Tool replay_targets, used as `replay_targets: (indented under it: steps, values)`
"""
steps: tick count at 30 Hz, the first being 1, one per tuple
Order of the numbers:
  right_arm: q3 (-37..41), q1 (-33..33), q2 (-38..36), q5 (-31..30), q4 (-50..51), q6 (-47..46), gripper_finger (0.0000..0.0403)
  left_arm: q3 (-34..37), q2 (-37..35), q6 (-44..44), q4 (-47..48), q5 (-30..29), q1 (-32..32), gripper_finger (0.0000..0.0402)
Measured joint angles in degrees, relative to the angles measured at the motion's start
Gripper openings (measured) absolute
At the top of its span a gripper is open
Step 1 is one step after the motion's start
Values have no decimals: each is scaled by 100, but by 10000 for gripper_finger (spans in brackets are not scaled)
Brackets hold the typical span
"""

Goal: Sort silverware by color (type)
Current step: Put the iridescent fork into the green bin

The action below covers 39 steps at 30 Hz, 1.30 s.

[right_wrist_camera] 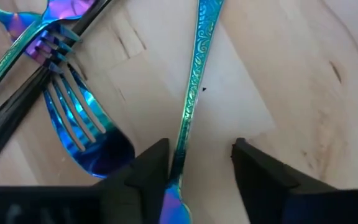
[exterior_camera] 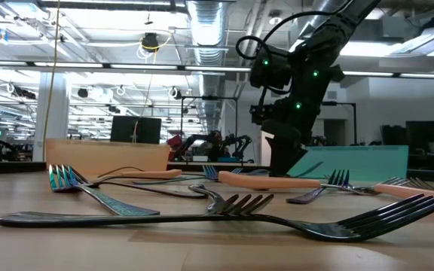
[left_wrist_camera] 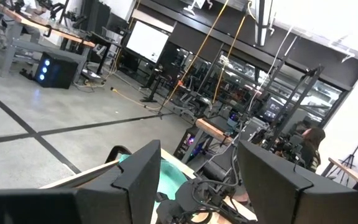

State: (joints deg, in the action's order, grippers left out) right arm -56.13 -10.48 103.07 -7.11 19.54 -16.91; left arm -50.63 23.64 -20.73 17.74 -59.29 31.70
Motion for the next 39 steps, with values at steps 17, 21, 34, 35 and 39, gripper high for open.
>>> replay_targets:
  steps: [17,21,34,35,39]
  values:
    - [-280,79,11,297,402,-190,37,0,0,0,-2,-7,0,197]
    - [-711,79,-69,334,783,-206,41,0,0,-2,-2,-7,2,197]
    - [-1411,-369,-1509,278,1790,223,45,0,-2,-8,-26,-7,0,197]
    - [-1415,-470,-1738,275,1880,224,45,0,-2,-11,-28,-7,0,197]
    - [-1391,-923,-2548,96,2482,338,45,0,-2,-15,-29,-13,0,197]
